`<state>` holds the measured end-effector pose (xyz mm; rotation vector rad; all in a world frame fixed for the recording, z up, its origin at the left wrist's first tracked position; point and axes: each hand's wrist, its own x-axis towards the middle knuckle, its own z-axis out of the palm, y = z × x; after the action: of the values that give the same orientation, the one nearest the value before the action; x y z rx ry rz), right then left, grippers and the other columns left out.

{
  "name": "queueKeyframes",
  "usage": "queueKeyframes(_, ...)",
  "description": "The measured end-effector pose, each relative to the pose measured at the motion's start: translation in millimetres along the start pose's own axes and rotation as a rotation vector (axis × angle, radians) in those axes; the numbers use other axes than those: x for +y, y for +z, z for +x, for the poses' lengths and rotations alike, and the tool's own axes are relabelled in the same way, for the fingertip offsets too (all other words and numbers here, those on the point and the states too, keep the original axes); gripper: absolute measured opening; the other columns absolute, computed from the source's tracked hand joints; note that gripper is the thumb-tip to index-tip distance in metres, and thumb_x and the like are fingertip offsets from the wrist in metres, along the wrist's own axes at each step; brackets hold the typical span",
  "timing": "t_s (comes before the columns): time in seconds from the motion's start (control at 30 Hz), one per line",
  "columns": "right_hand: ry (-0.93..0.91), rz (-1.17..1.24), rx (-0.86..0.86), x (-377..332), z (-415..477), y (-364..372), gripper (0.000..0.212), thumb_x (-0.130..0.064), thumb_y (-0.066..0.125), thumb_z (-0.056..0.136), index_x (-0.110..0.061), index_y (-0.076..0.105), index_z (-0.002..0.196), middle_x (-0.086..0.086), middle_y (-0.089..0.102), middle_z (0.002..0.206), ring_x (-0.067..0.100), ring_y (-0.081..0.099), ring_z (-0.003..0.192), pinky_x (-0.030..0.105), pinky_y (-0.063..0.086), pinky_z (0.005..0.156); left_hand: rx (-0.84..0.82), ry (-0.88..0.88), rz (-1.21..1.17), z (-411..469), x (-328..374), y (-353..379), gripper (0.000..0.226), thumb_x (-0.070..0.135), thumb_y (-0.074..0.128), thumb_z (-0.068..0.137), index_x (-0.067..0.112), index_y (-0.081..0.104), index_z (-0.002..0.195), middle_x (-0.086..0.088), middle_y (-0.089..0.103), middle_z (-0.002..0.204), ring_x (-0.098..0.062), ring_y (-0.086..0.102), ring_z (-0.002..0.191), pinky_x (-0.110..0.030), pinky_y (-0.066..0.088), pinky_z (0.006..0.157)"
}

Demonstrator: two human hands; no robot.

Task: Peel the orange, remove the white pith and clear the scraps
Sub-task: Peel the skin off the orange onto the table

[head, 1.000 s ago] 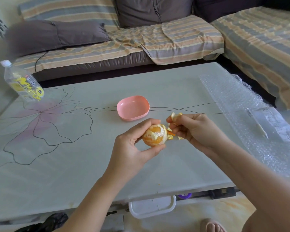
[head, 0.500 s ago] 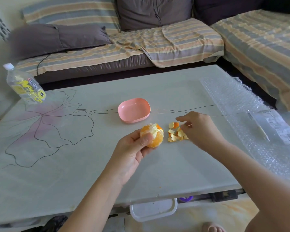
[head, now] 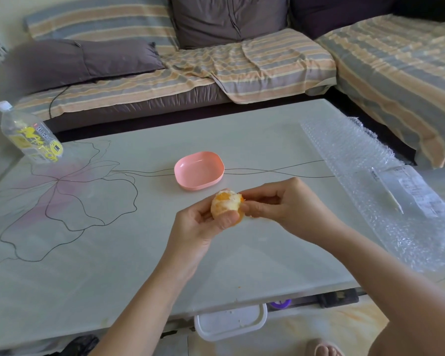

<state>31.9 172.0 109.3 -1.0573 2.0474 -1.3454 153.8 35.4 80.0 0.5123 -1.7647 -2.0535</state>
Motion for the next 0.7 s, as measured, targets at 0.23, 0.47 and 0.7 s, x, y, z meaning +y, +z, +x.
queueKeyframes(0.23, -0.187, -0.164, 0.044, 0, -5, 5, 0.011, -0.016, 0.068, 0.080, -0.018, 0.075, 0.089, -0.001, 0.069, 0.075, 0.013, 0.063, 0.071, 0.032, 0.052, 0.072, -0.028, 0.061, 0.056, -8, 11, 5, 0.044, -0.003, 0.073, 0.062, 0.012, 0.067, 0.104, 0.007, 0.075, 0.086, -0.002, 0.069, 0.081, -0.012, 0.050, 0.071)
queueKeyframes(0.47, -0.410, -0.460, 0.157, 0, -3, 12, 0.030, -0.028, 0.043, 0.071, -0.005, 0.063, 0.069, 0.007, 0.050, 0.061, 0.024, 0.044, 0.058, 0.040, 0.040, 0.052, -0.026, 0.100, 0.040, -11, 15, 7, 0.044, 0.002, 0.072, 0.059, 0.012, 0.068, 0.101, 0.006, 0.075, 0.085, -0.003, 0.068, 0.080, -0.013, 0.051, 0.070)
queueKeyframes(0.7, -0.542, -0.616, 0.204, -4, -3, 15, 0.026, -0.018, 0.043, 0.078, -0.005, 0.064, 0.070, 0.003, 0.043, 0.059, 0.023, 0.038, 0.049, 0.032, 0.038, 0.043, -0.016, 0.097, 0.036, -12, 15, 5, 0.042, 0.002, 0.080, 0.061, 0.009, 0.070, 0.101, 0.000, 0.075, 0.087, -0.010, 0.068, 0.081, -0.017, 0.052, 0.074)
